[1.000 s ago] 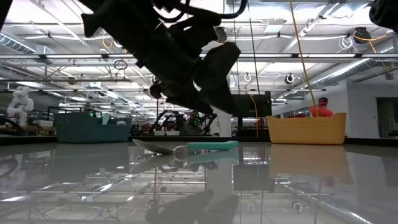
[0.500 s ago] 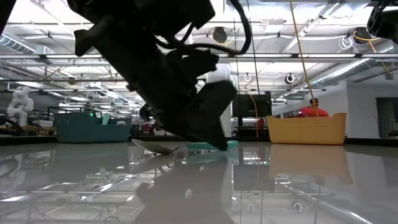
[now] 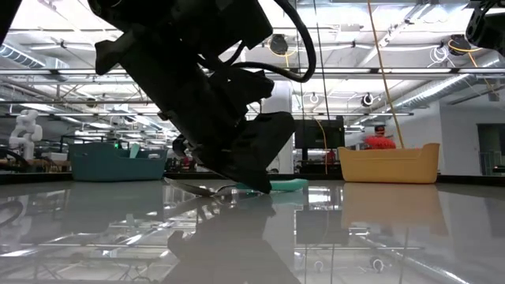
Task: Sort silverware by color (type)
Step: Put the green spoon into the blue bin
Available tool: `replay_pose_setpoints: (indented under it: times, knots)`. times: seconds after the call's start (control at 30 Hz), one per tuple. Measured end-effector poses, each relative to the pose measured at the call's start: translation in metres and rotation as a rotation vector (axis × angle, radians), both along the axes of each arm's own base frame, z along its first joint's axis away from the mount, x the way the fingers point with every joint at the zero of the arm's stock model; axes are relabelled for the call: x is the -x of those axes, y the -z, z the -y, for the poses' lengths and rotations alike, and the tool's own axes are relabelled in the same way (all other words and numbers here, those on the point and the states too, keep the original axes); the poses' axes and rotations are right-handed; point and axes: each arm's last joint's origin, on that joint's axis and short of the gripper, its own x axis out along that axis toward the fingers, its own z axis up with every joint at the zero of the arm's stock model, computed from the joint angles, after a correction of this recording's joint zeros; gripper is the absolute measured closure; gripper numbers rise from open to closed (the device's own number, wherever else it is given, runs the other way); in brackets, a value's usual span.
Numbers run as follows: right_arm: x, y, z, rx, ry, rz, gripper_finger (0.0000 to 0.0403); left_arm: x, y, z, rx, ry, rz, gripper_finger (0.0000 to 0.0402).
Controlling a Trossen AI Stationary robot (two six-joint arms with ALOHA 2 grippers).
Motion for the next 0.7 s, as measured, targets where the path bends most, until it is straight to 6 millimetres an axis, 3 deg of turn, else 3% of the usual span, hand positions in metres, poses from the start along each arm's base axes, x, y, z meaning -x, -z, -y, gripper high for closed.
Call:
replay_pose_setpoints:
  times: [0.07,0.3,0.53,0.7]
  knots:
    - [0.0,0.0,0.0,0.0,0.0,0.0,0.0307,0.0,0.0,-0.002,-0.005,-0.001,-0.008,0.0356]
    - [0.0,0.0,0.0,0.0,0.0,0.0,0.0307,-0.007,-0.016,-0.012,-0.076,0.01,-0.164,0.0357]
    - [0.0,0.0,0.0,0.0,0.0,0.0,0.0307,-0.021,-0.059,-0.025,-0.226,0.059,-0.35,0.0357]
    - [0.0,0.0,0.0,0.0,0.0,0.0,0.0307,-0.02,-0.084,-0.046,-0.265,0.09,-0.42,0.0357]
